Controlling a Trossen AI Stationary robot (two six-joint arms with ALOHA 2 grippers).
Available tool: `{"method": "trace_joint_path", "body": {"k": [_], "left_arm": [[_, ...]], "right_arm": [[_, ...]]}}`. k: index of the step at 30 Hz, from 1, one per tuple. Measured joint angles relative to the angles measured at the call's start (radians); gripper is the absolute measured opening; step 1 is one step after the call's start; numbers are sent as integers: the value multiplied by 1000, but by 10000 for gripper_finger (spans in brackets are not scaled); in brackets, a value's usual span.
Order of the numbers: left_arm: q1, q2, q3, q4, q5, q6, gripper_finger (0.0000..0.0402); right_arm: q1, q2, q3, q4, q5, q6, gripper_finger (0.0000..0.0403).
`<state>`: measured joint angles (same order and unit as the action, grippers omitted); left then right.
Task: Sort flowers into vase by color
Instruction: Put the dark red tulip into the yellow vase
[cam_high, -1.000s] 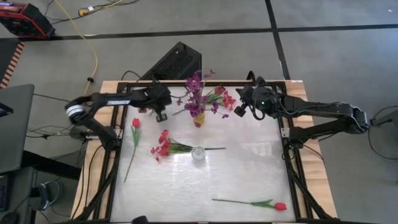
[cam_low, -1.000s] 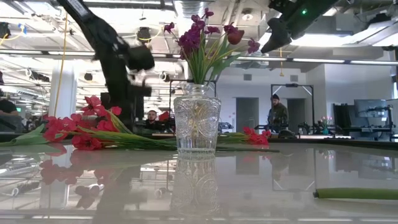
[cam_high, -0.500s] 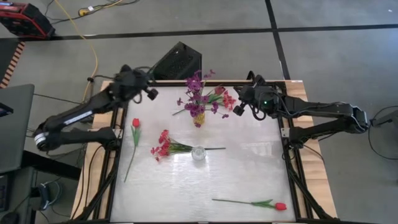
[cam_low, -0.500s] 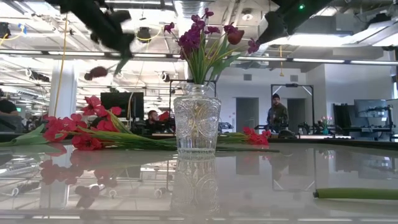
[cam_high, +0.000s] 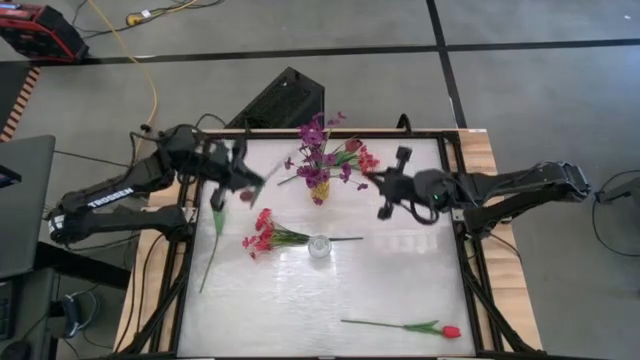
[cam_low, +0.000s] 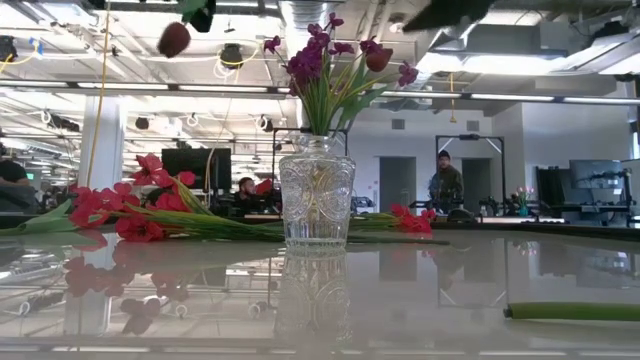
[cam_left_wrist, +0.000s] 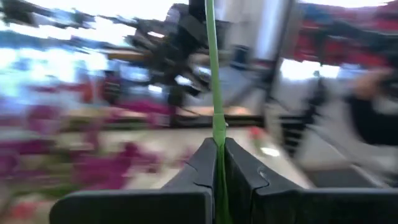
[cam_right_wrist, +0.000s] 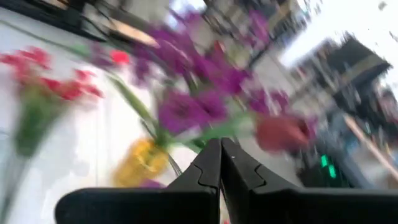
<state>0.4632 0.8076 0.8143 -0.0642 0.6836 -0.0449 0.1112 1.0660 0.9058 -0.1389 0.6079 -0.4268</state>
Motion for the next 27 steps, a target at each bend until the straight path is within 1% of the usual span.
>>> {"method": "trace_joint_path", "body": {"k": [2,4,6,8,12,15,18,21,25,27], "left_arm": [[-65,25,0,-10,23,-6,2],[-139,51,0,-17,14,18,2],[-217,76,0,-20,-30,67,2],[-301,102,0,-23,-98,98,2],[-461,148,0,-22,-310,91,2],[-561,187,0,17,-482,42,2],[-642,239,1,79,-606,-84,2],[-715,295,1,74,-743,-228,2],[-830,356,0,53,-967,-385,2],[-895,376,0,53,-1075,-458,2]], "right_arm": [[72,1,0,30,0,-39,36],[146,2,0,53,0,-76,36],[217,7,0,71,0,-109,36],[274,29,0,99,0,-153,36],[364,123,0,151,3,-249,36],[402,223,0,227,72,-289,36],[428,321,0,311,188,-344,36],[462,409,0,395,311,-421,37],[514,512,5,551,405,-523,44],[536,566,34,605,442,-566,51]]}}
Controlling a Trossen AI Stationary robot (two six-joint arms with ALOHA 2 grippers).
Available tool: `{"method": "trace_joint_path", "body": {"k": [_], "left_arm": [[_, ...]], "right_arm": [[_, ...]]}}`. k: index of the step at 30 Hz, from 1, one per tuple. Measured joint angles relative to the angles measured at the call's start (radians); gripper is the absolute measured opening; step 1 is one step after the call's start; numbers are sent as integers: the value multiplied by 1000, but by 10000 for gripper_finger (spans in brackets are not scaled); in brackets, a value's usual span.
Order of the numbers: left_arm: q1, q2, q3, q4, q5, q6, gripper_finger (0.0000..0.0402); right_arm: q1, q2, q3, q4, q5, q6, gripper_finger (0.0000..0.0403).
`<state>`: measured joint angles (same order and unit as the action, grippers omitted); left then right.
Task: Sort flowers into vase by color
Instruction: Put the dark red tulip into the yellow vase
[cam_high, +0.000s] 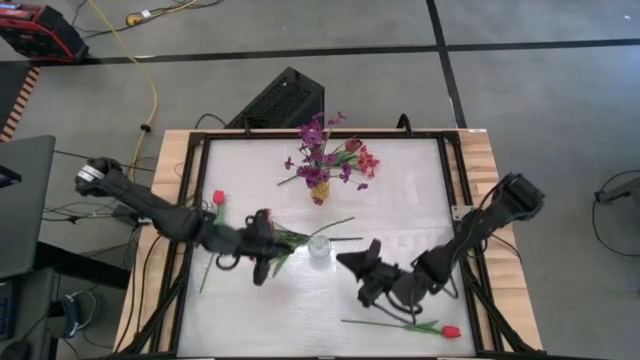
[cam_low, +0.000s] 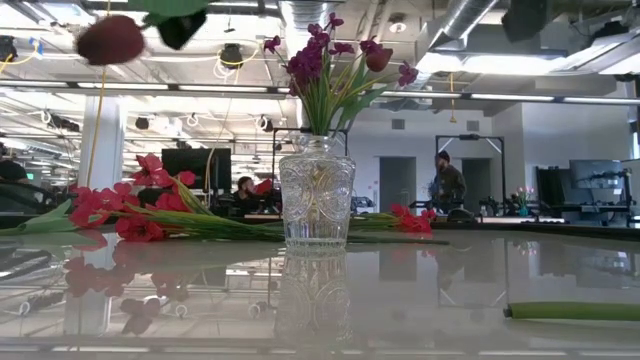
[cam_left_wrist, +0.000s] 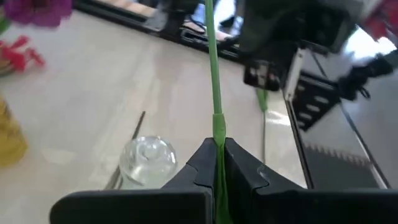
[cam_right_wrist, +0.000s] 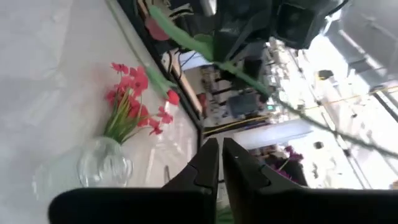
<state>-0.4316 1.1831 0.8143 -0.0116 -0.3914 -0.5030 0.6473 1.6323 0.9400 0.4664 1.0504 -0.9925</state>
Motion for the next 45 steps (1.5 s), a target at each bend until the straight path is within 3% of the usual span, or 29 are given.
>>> {"method": "trace_joint_path", "body": {"k": [3,5,16,23,45], "left_arm": [[-75,29,0,-2,-155,-137,2],[-105,56,0,-9,-194,-223,2],[-121,209,-1,57,-132,-477,2],[-121,276,-1,200,-65,-466,2],[-118,272,0,232,-32,-380,2]], "right_arm": [[21,78,70,12,80,-51,64],[24,130,124,12,126,-71,75],[-6,331,313,5,228,-233,148],[-22,353,327,-51,247,-219,152],[-56,353,327,-170,252,-118,112]]}}
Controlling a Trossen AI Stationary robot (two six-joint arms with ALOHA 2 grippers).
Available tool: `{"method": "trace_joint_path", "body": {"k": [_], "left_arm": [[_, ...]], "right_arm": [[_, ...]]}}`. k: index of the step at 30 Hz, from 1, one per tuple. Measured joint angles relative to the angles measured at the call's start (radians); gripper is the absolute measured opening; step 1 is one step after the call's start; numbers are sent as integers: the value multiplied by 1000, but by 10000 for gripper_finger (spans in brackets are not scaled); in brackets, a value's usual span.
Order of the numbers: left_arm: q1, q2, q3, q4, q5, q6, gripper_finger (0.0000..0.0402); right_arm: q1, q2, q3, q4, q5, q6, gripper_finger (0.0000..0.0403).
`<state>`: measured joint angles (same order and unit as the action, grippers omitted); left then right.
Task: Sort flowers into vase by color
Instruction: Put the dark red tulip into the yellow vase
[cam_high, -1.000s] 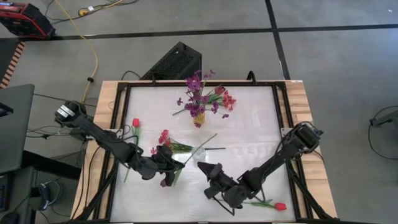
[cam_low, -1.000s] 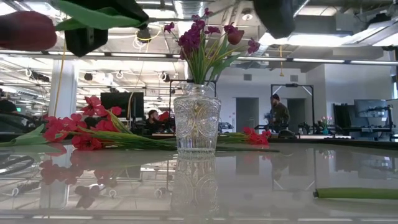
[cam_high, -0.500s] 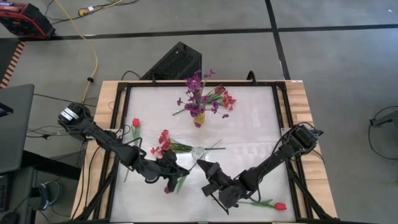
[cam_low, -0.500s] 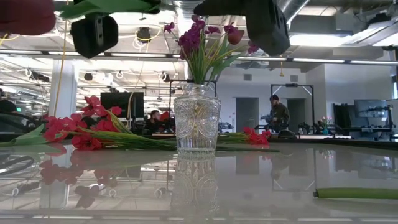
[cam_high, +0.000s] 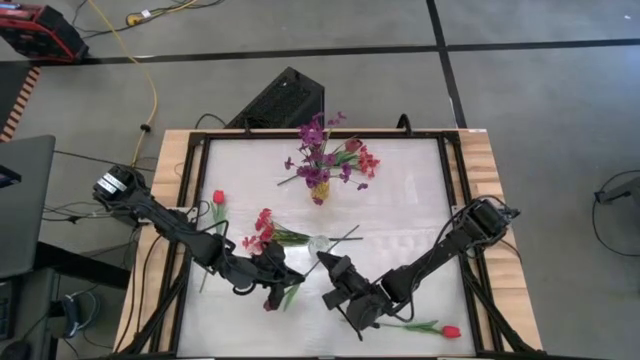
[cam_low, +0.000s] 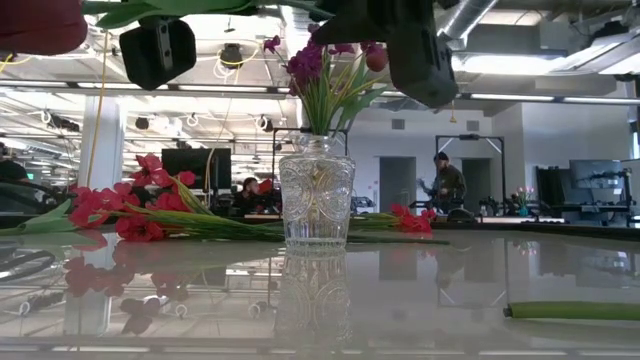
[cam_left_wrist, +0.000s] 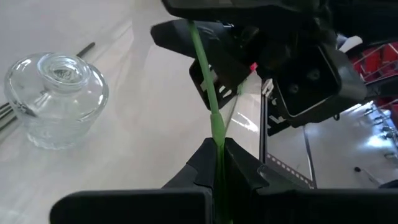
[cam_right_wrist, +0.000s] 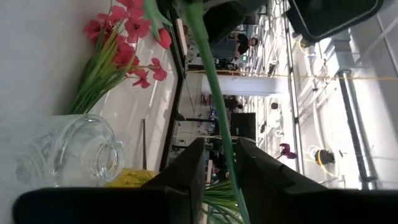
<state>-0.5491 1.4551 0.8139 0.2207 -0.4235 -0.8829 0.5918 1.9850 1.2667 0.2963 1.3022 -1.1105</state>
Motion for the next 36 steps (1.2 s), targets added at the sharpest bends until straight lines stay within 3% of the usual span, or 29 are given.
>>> {"method": "trace_joint_path", "body": {"k": [6,11,15,20,23,26,28,32,36], "left_arm": [[0,-1,0,-2,-3,60,17],[0,-16,0,6,-10,197,73],[0,-63,0,7,-35,338,127],[1,-166,0,3,-63,501,178],[-7,-231,1,-50,-223,625,188],[-9,-247,2,-67,-378,755,189],[2,-223,2,-47,-353,793,189],[9,-137,1,56,-186,868,190],[-10,-75,1,148,-122,941,190]], "right_arm": [[-2,0,0,-3,-16,85,26],[16,-12,-1,-24,-62,173,25],[22,-68,-1,-170,-142,367,25],[21,-172,0,-454,-377,716,25],[18,-214,0,-529,-579,852,25],[8,-237,0,-483,-714,925,25],[-2,-247,0,-411,-754,957,25],[-29,-248,0,-291,-781,965,25],[-66,-248,0,-193,-782,1023,25]]}}
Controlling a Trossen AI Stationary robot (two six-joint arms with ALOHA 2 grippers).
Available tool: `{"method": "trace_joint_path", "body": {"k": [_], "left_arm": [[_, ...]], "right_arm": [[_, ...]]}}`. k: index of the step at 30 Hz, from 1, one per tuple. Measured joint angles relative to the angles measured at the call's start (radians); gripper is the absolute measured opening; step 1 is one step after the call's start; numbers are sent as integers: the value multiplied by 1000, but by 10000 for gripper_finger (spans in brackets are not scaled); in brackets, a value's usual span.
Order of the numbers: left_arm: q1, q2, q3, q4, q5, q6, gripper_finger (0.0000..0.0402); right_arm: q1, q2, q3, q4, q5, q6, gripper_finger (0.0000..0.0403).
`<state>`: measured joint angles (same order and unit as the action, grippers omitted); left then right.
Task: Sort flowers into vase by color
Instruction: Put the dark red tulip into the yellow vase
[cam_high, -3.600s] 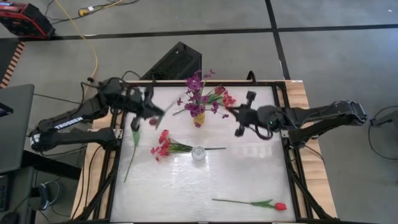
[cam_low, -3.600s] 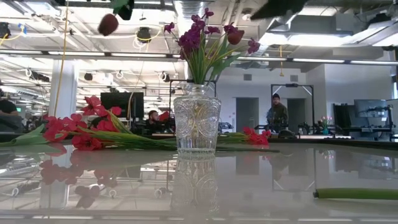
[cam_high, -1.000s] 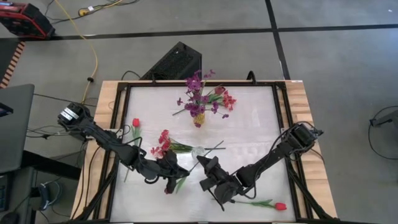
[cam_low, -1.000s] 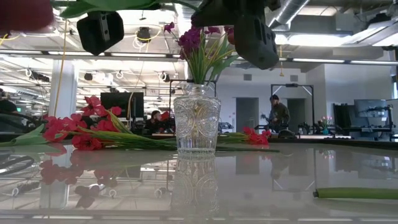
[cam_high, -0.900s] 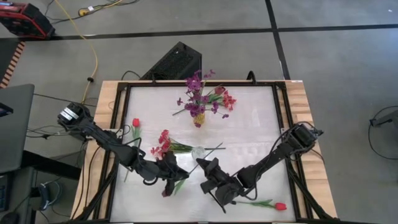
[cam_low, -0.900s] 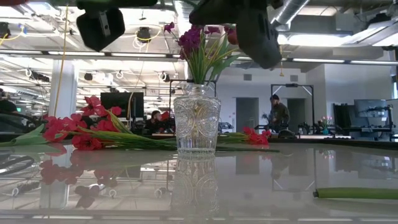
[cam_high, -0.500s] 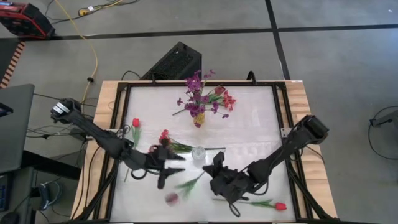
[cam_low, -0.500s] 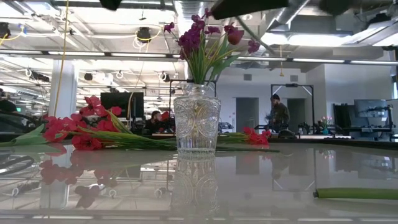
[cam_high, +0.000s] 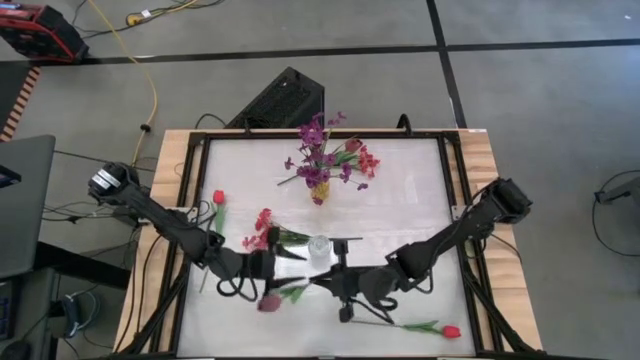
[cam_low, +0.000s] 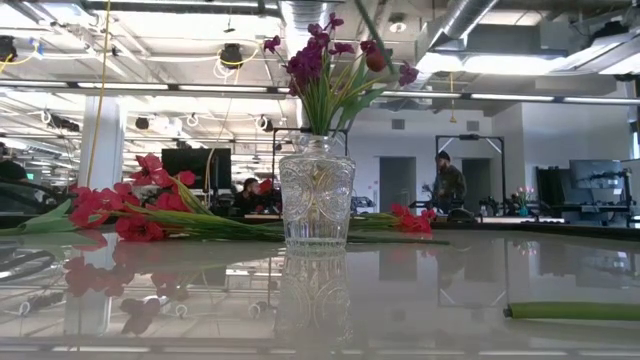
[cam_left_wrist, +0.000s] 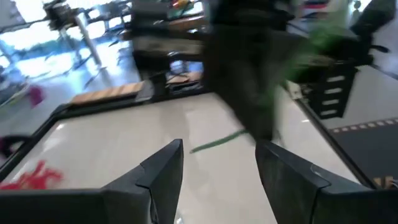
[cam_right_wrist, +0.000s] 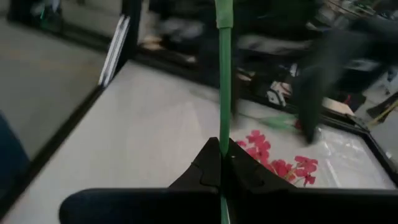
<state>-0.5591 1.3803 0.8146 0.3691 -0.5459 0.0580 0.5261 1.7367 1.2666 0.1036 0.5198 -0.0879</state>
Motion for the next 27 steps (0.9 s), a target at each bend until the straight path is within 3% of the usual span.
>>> {"method": "trace_joint_path", "body": {"k": [4,13,18,22,27], "left_arm": [[-31,22,0,67,17,71,190],[-43,22,0,175,-96,114,190],[-23,22,0,187,-1,85,190],[-15,22,0,210,9,81,188],[-14,22,0,220,-35,98,132]], "right_arm": [[-27,1,0,6,-1,64,25],[-49,1,0,20,-35,91,26],[-58,1,0,37,-35,90,29],[-68,1,0,51,-35,80,25],[-78,1,0,53,-41,70,40]]}}
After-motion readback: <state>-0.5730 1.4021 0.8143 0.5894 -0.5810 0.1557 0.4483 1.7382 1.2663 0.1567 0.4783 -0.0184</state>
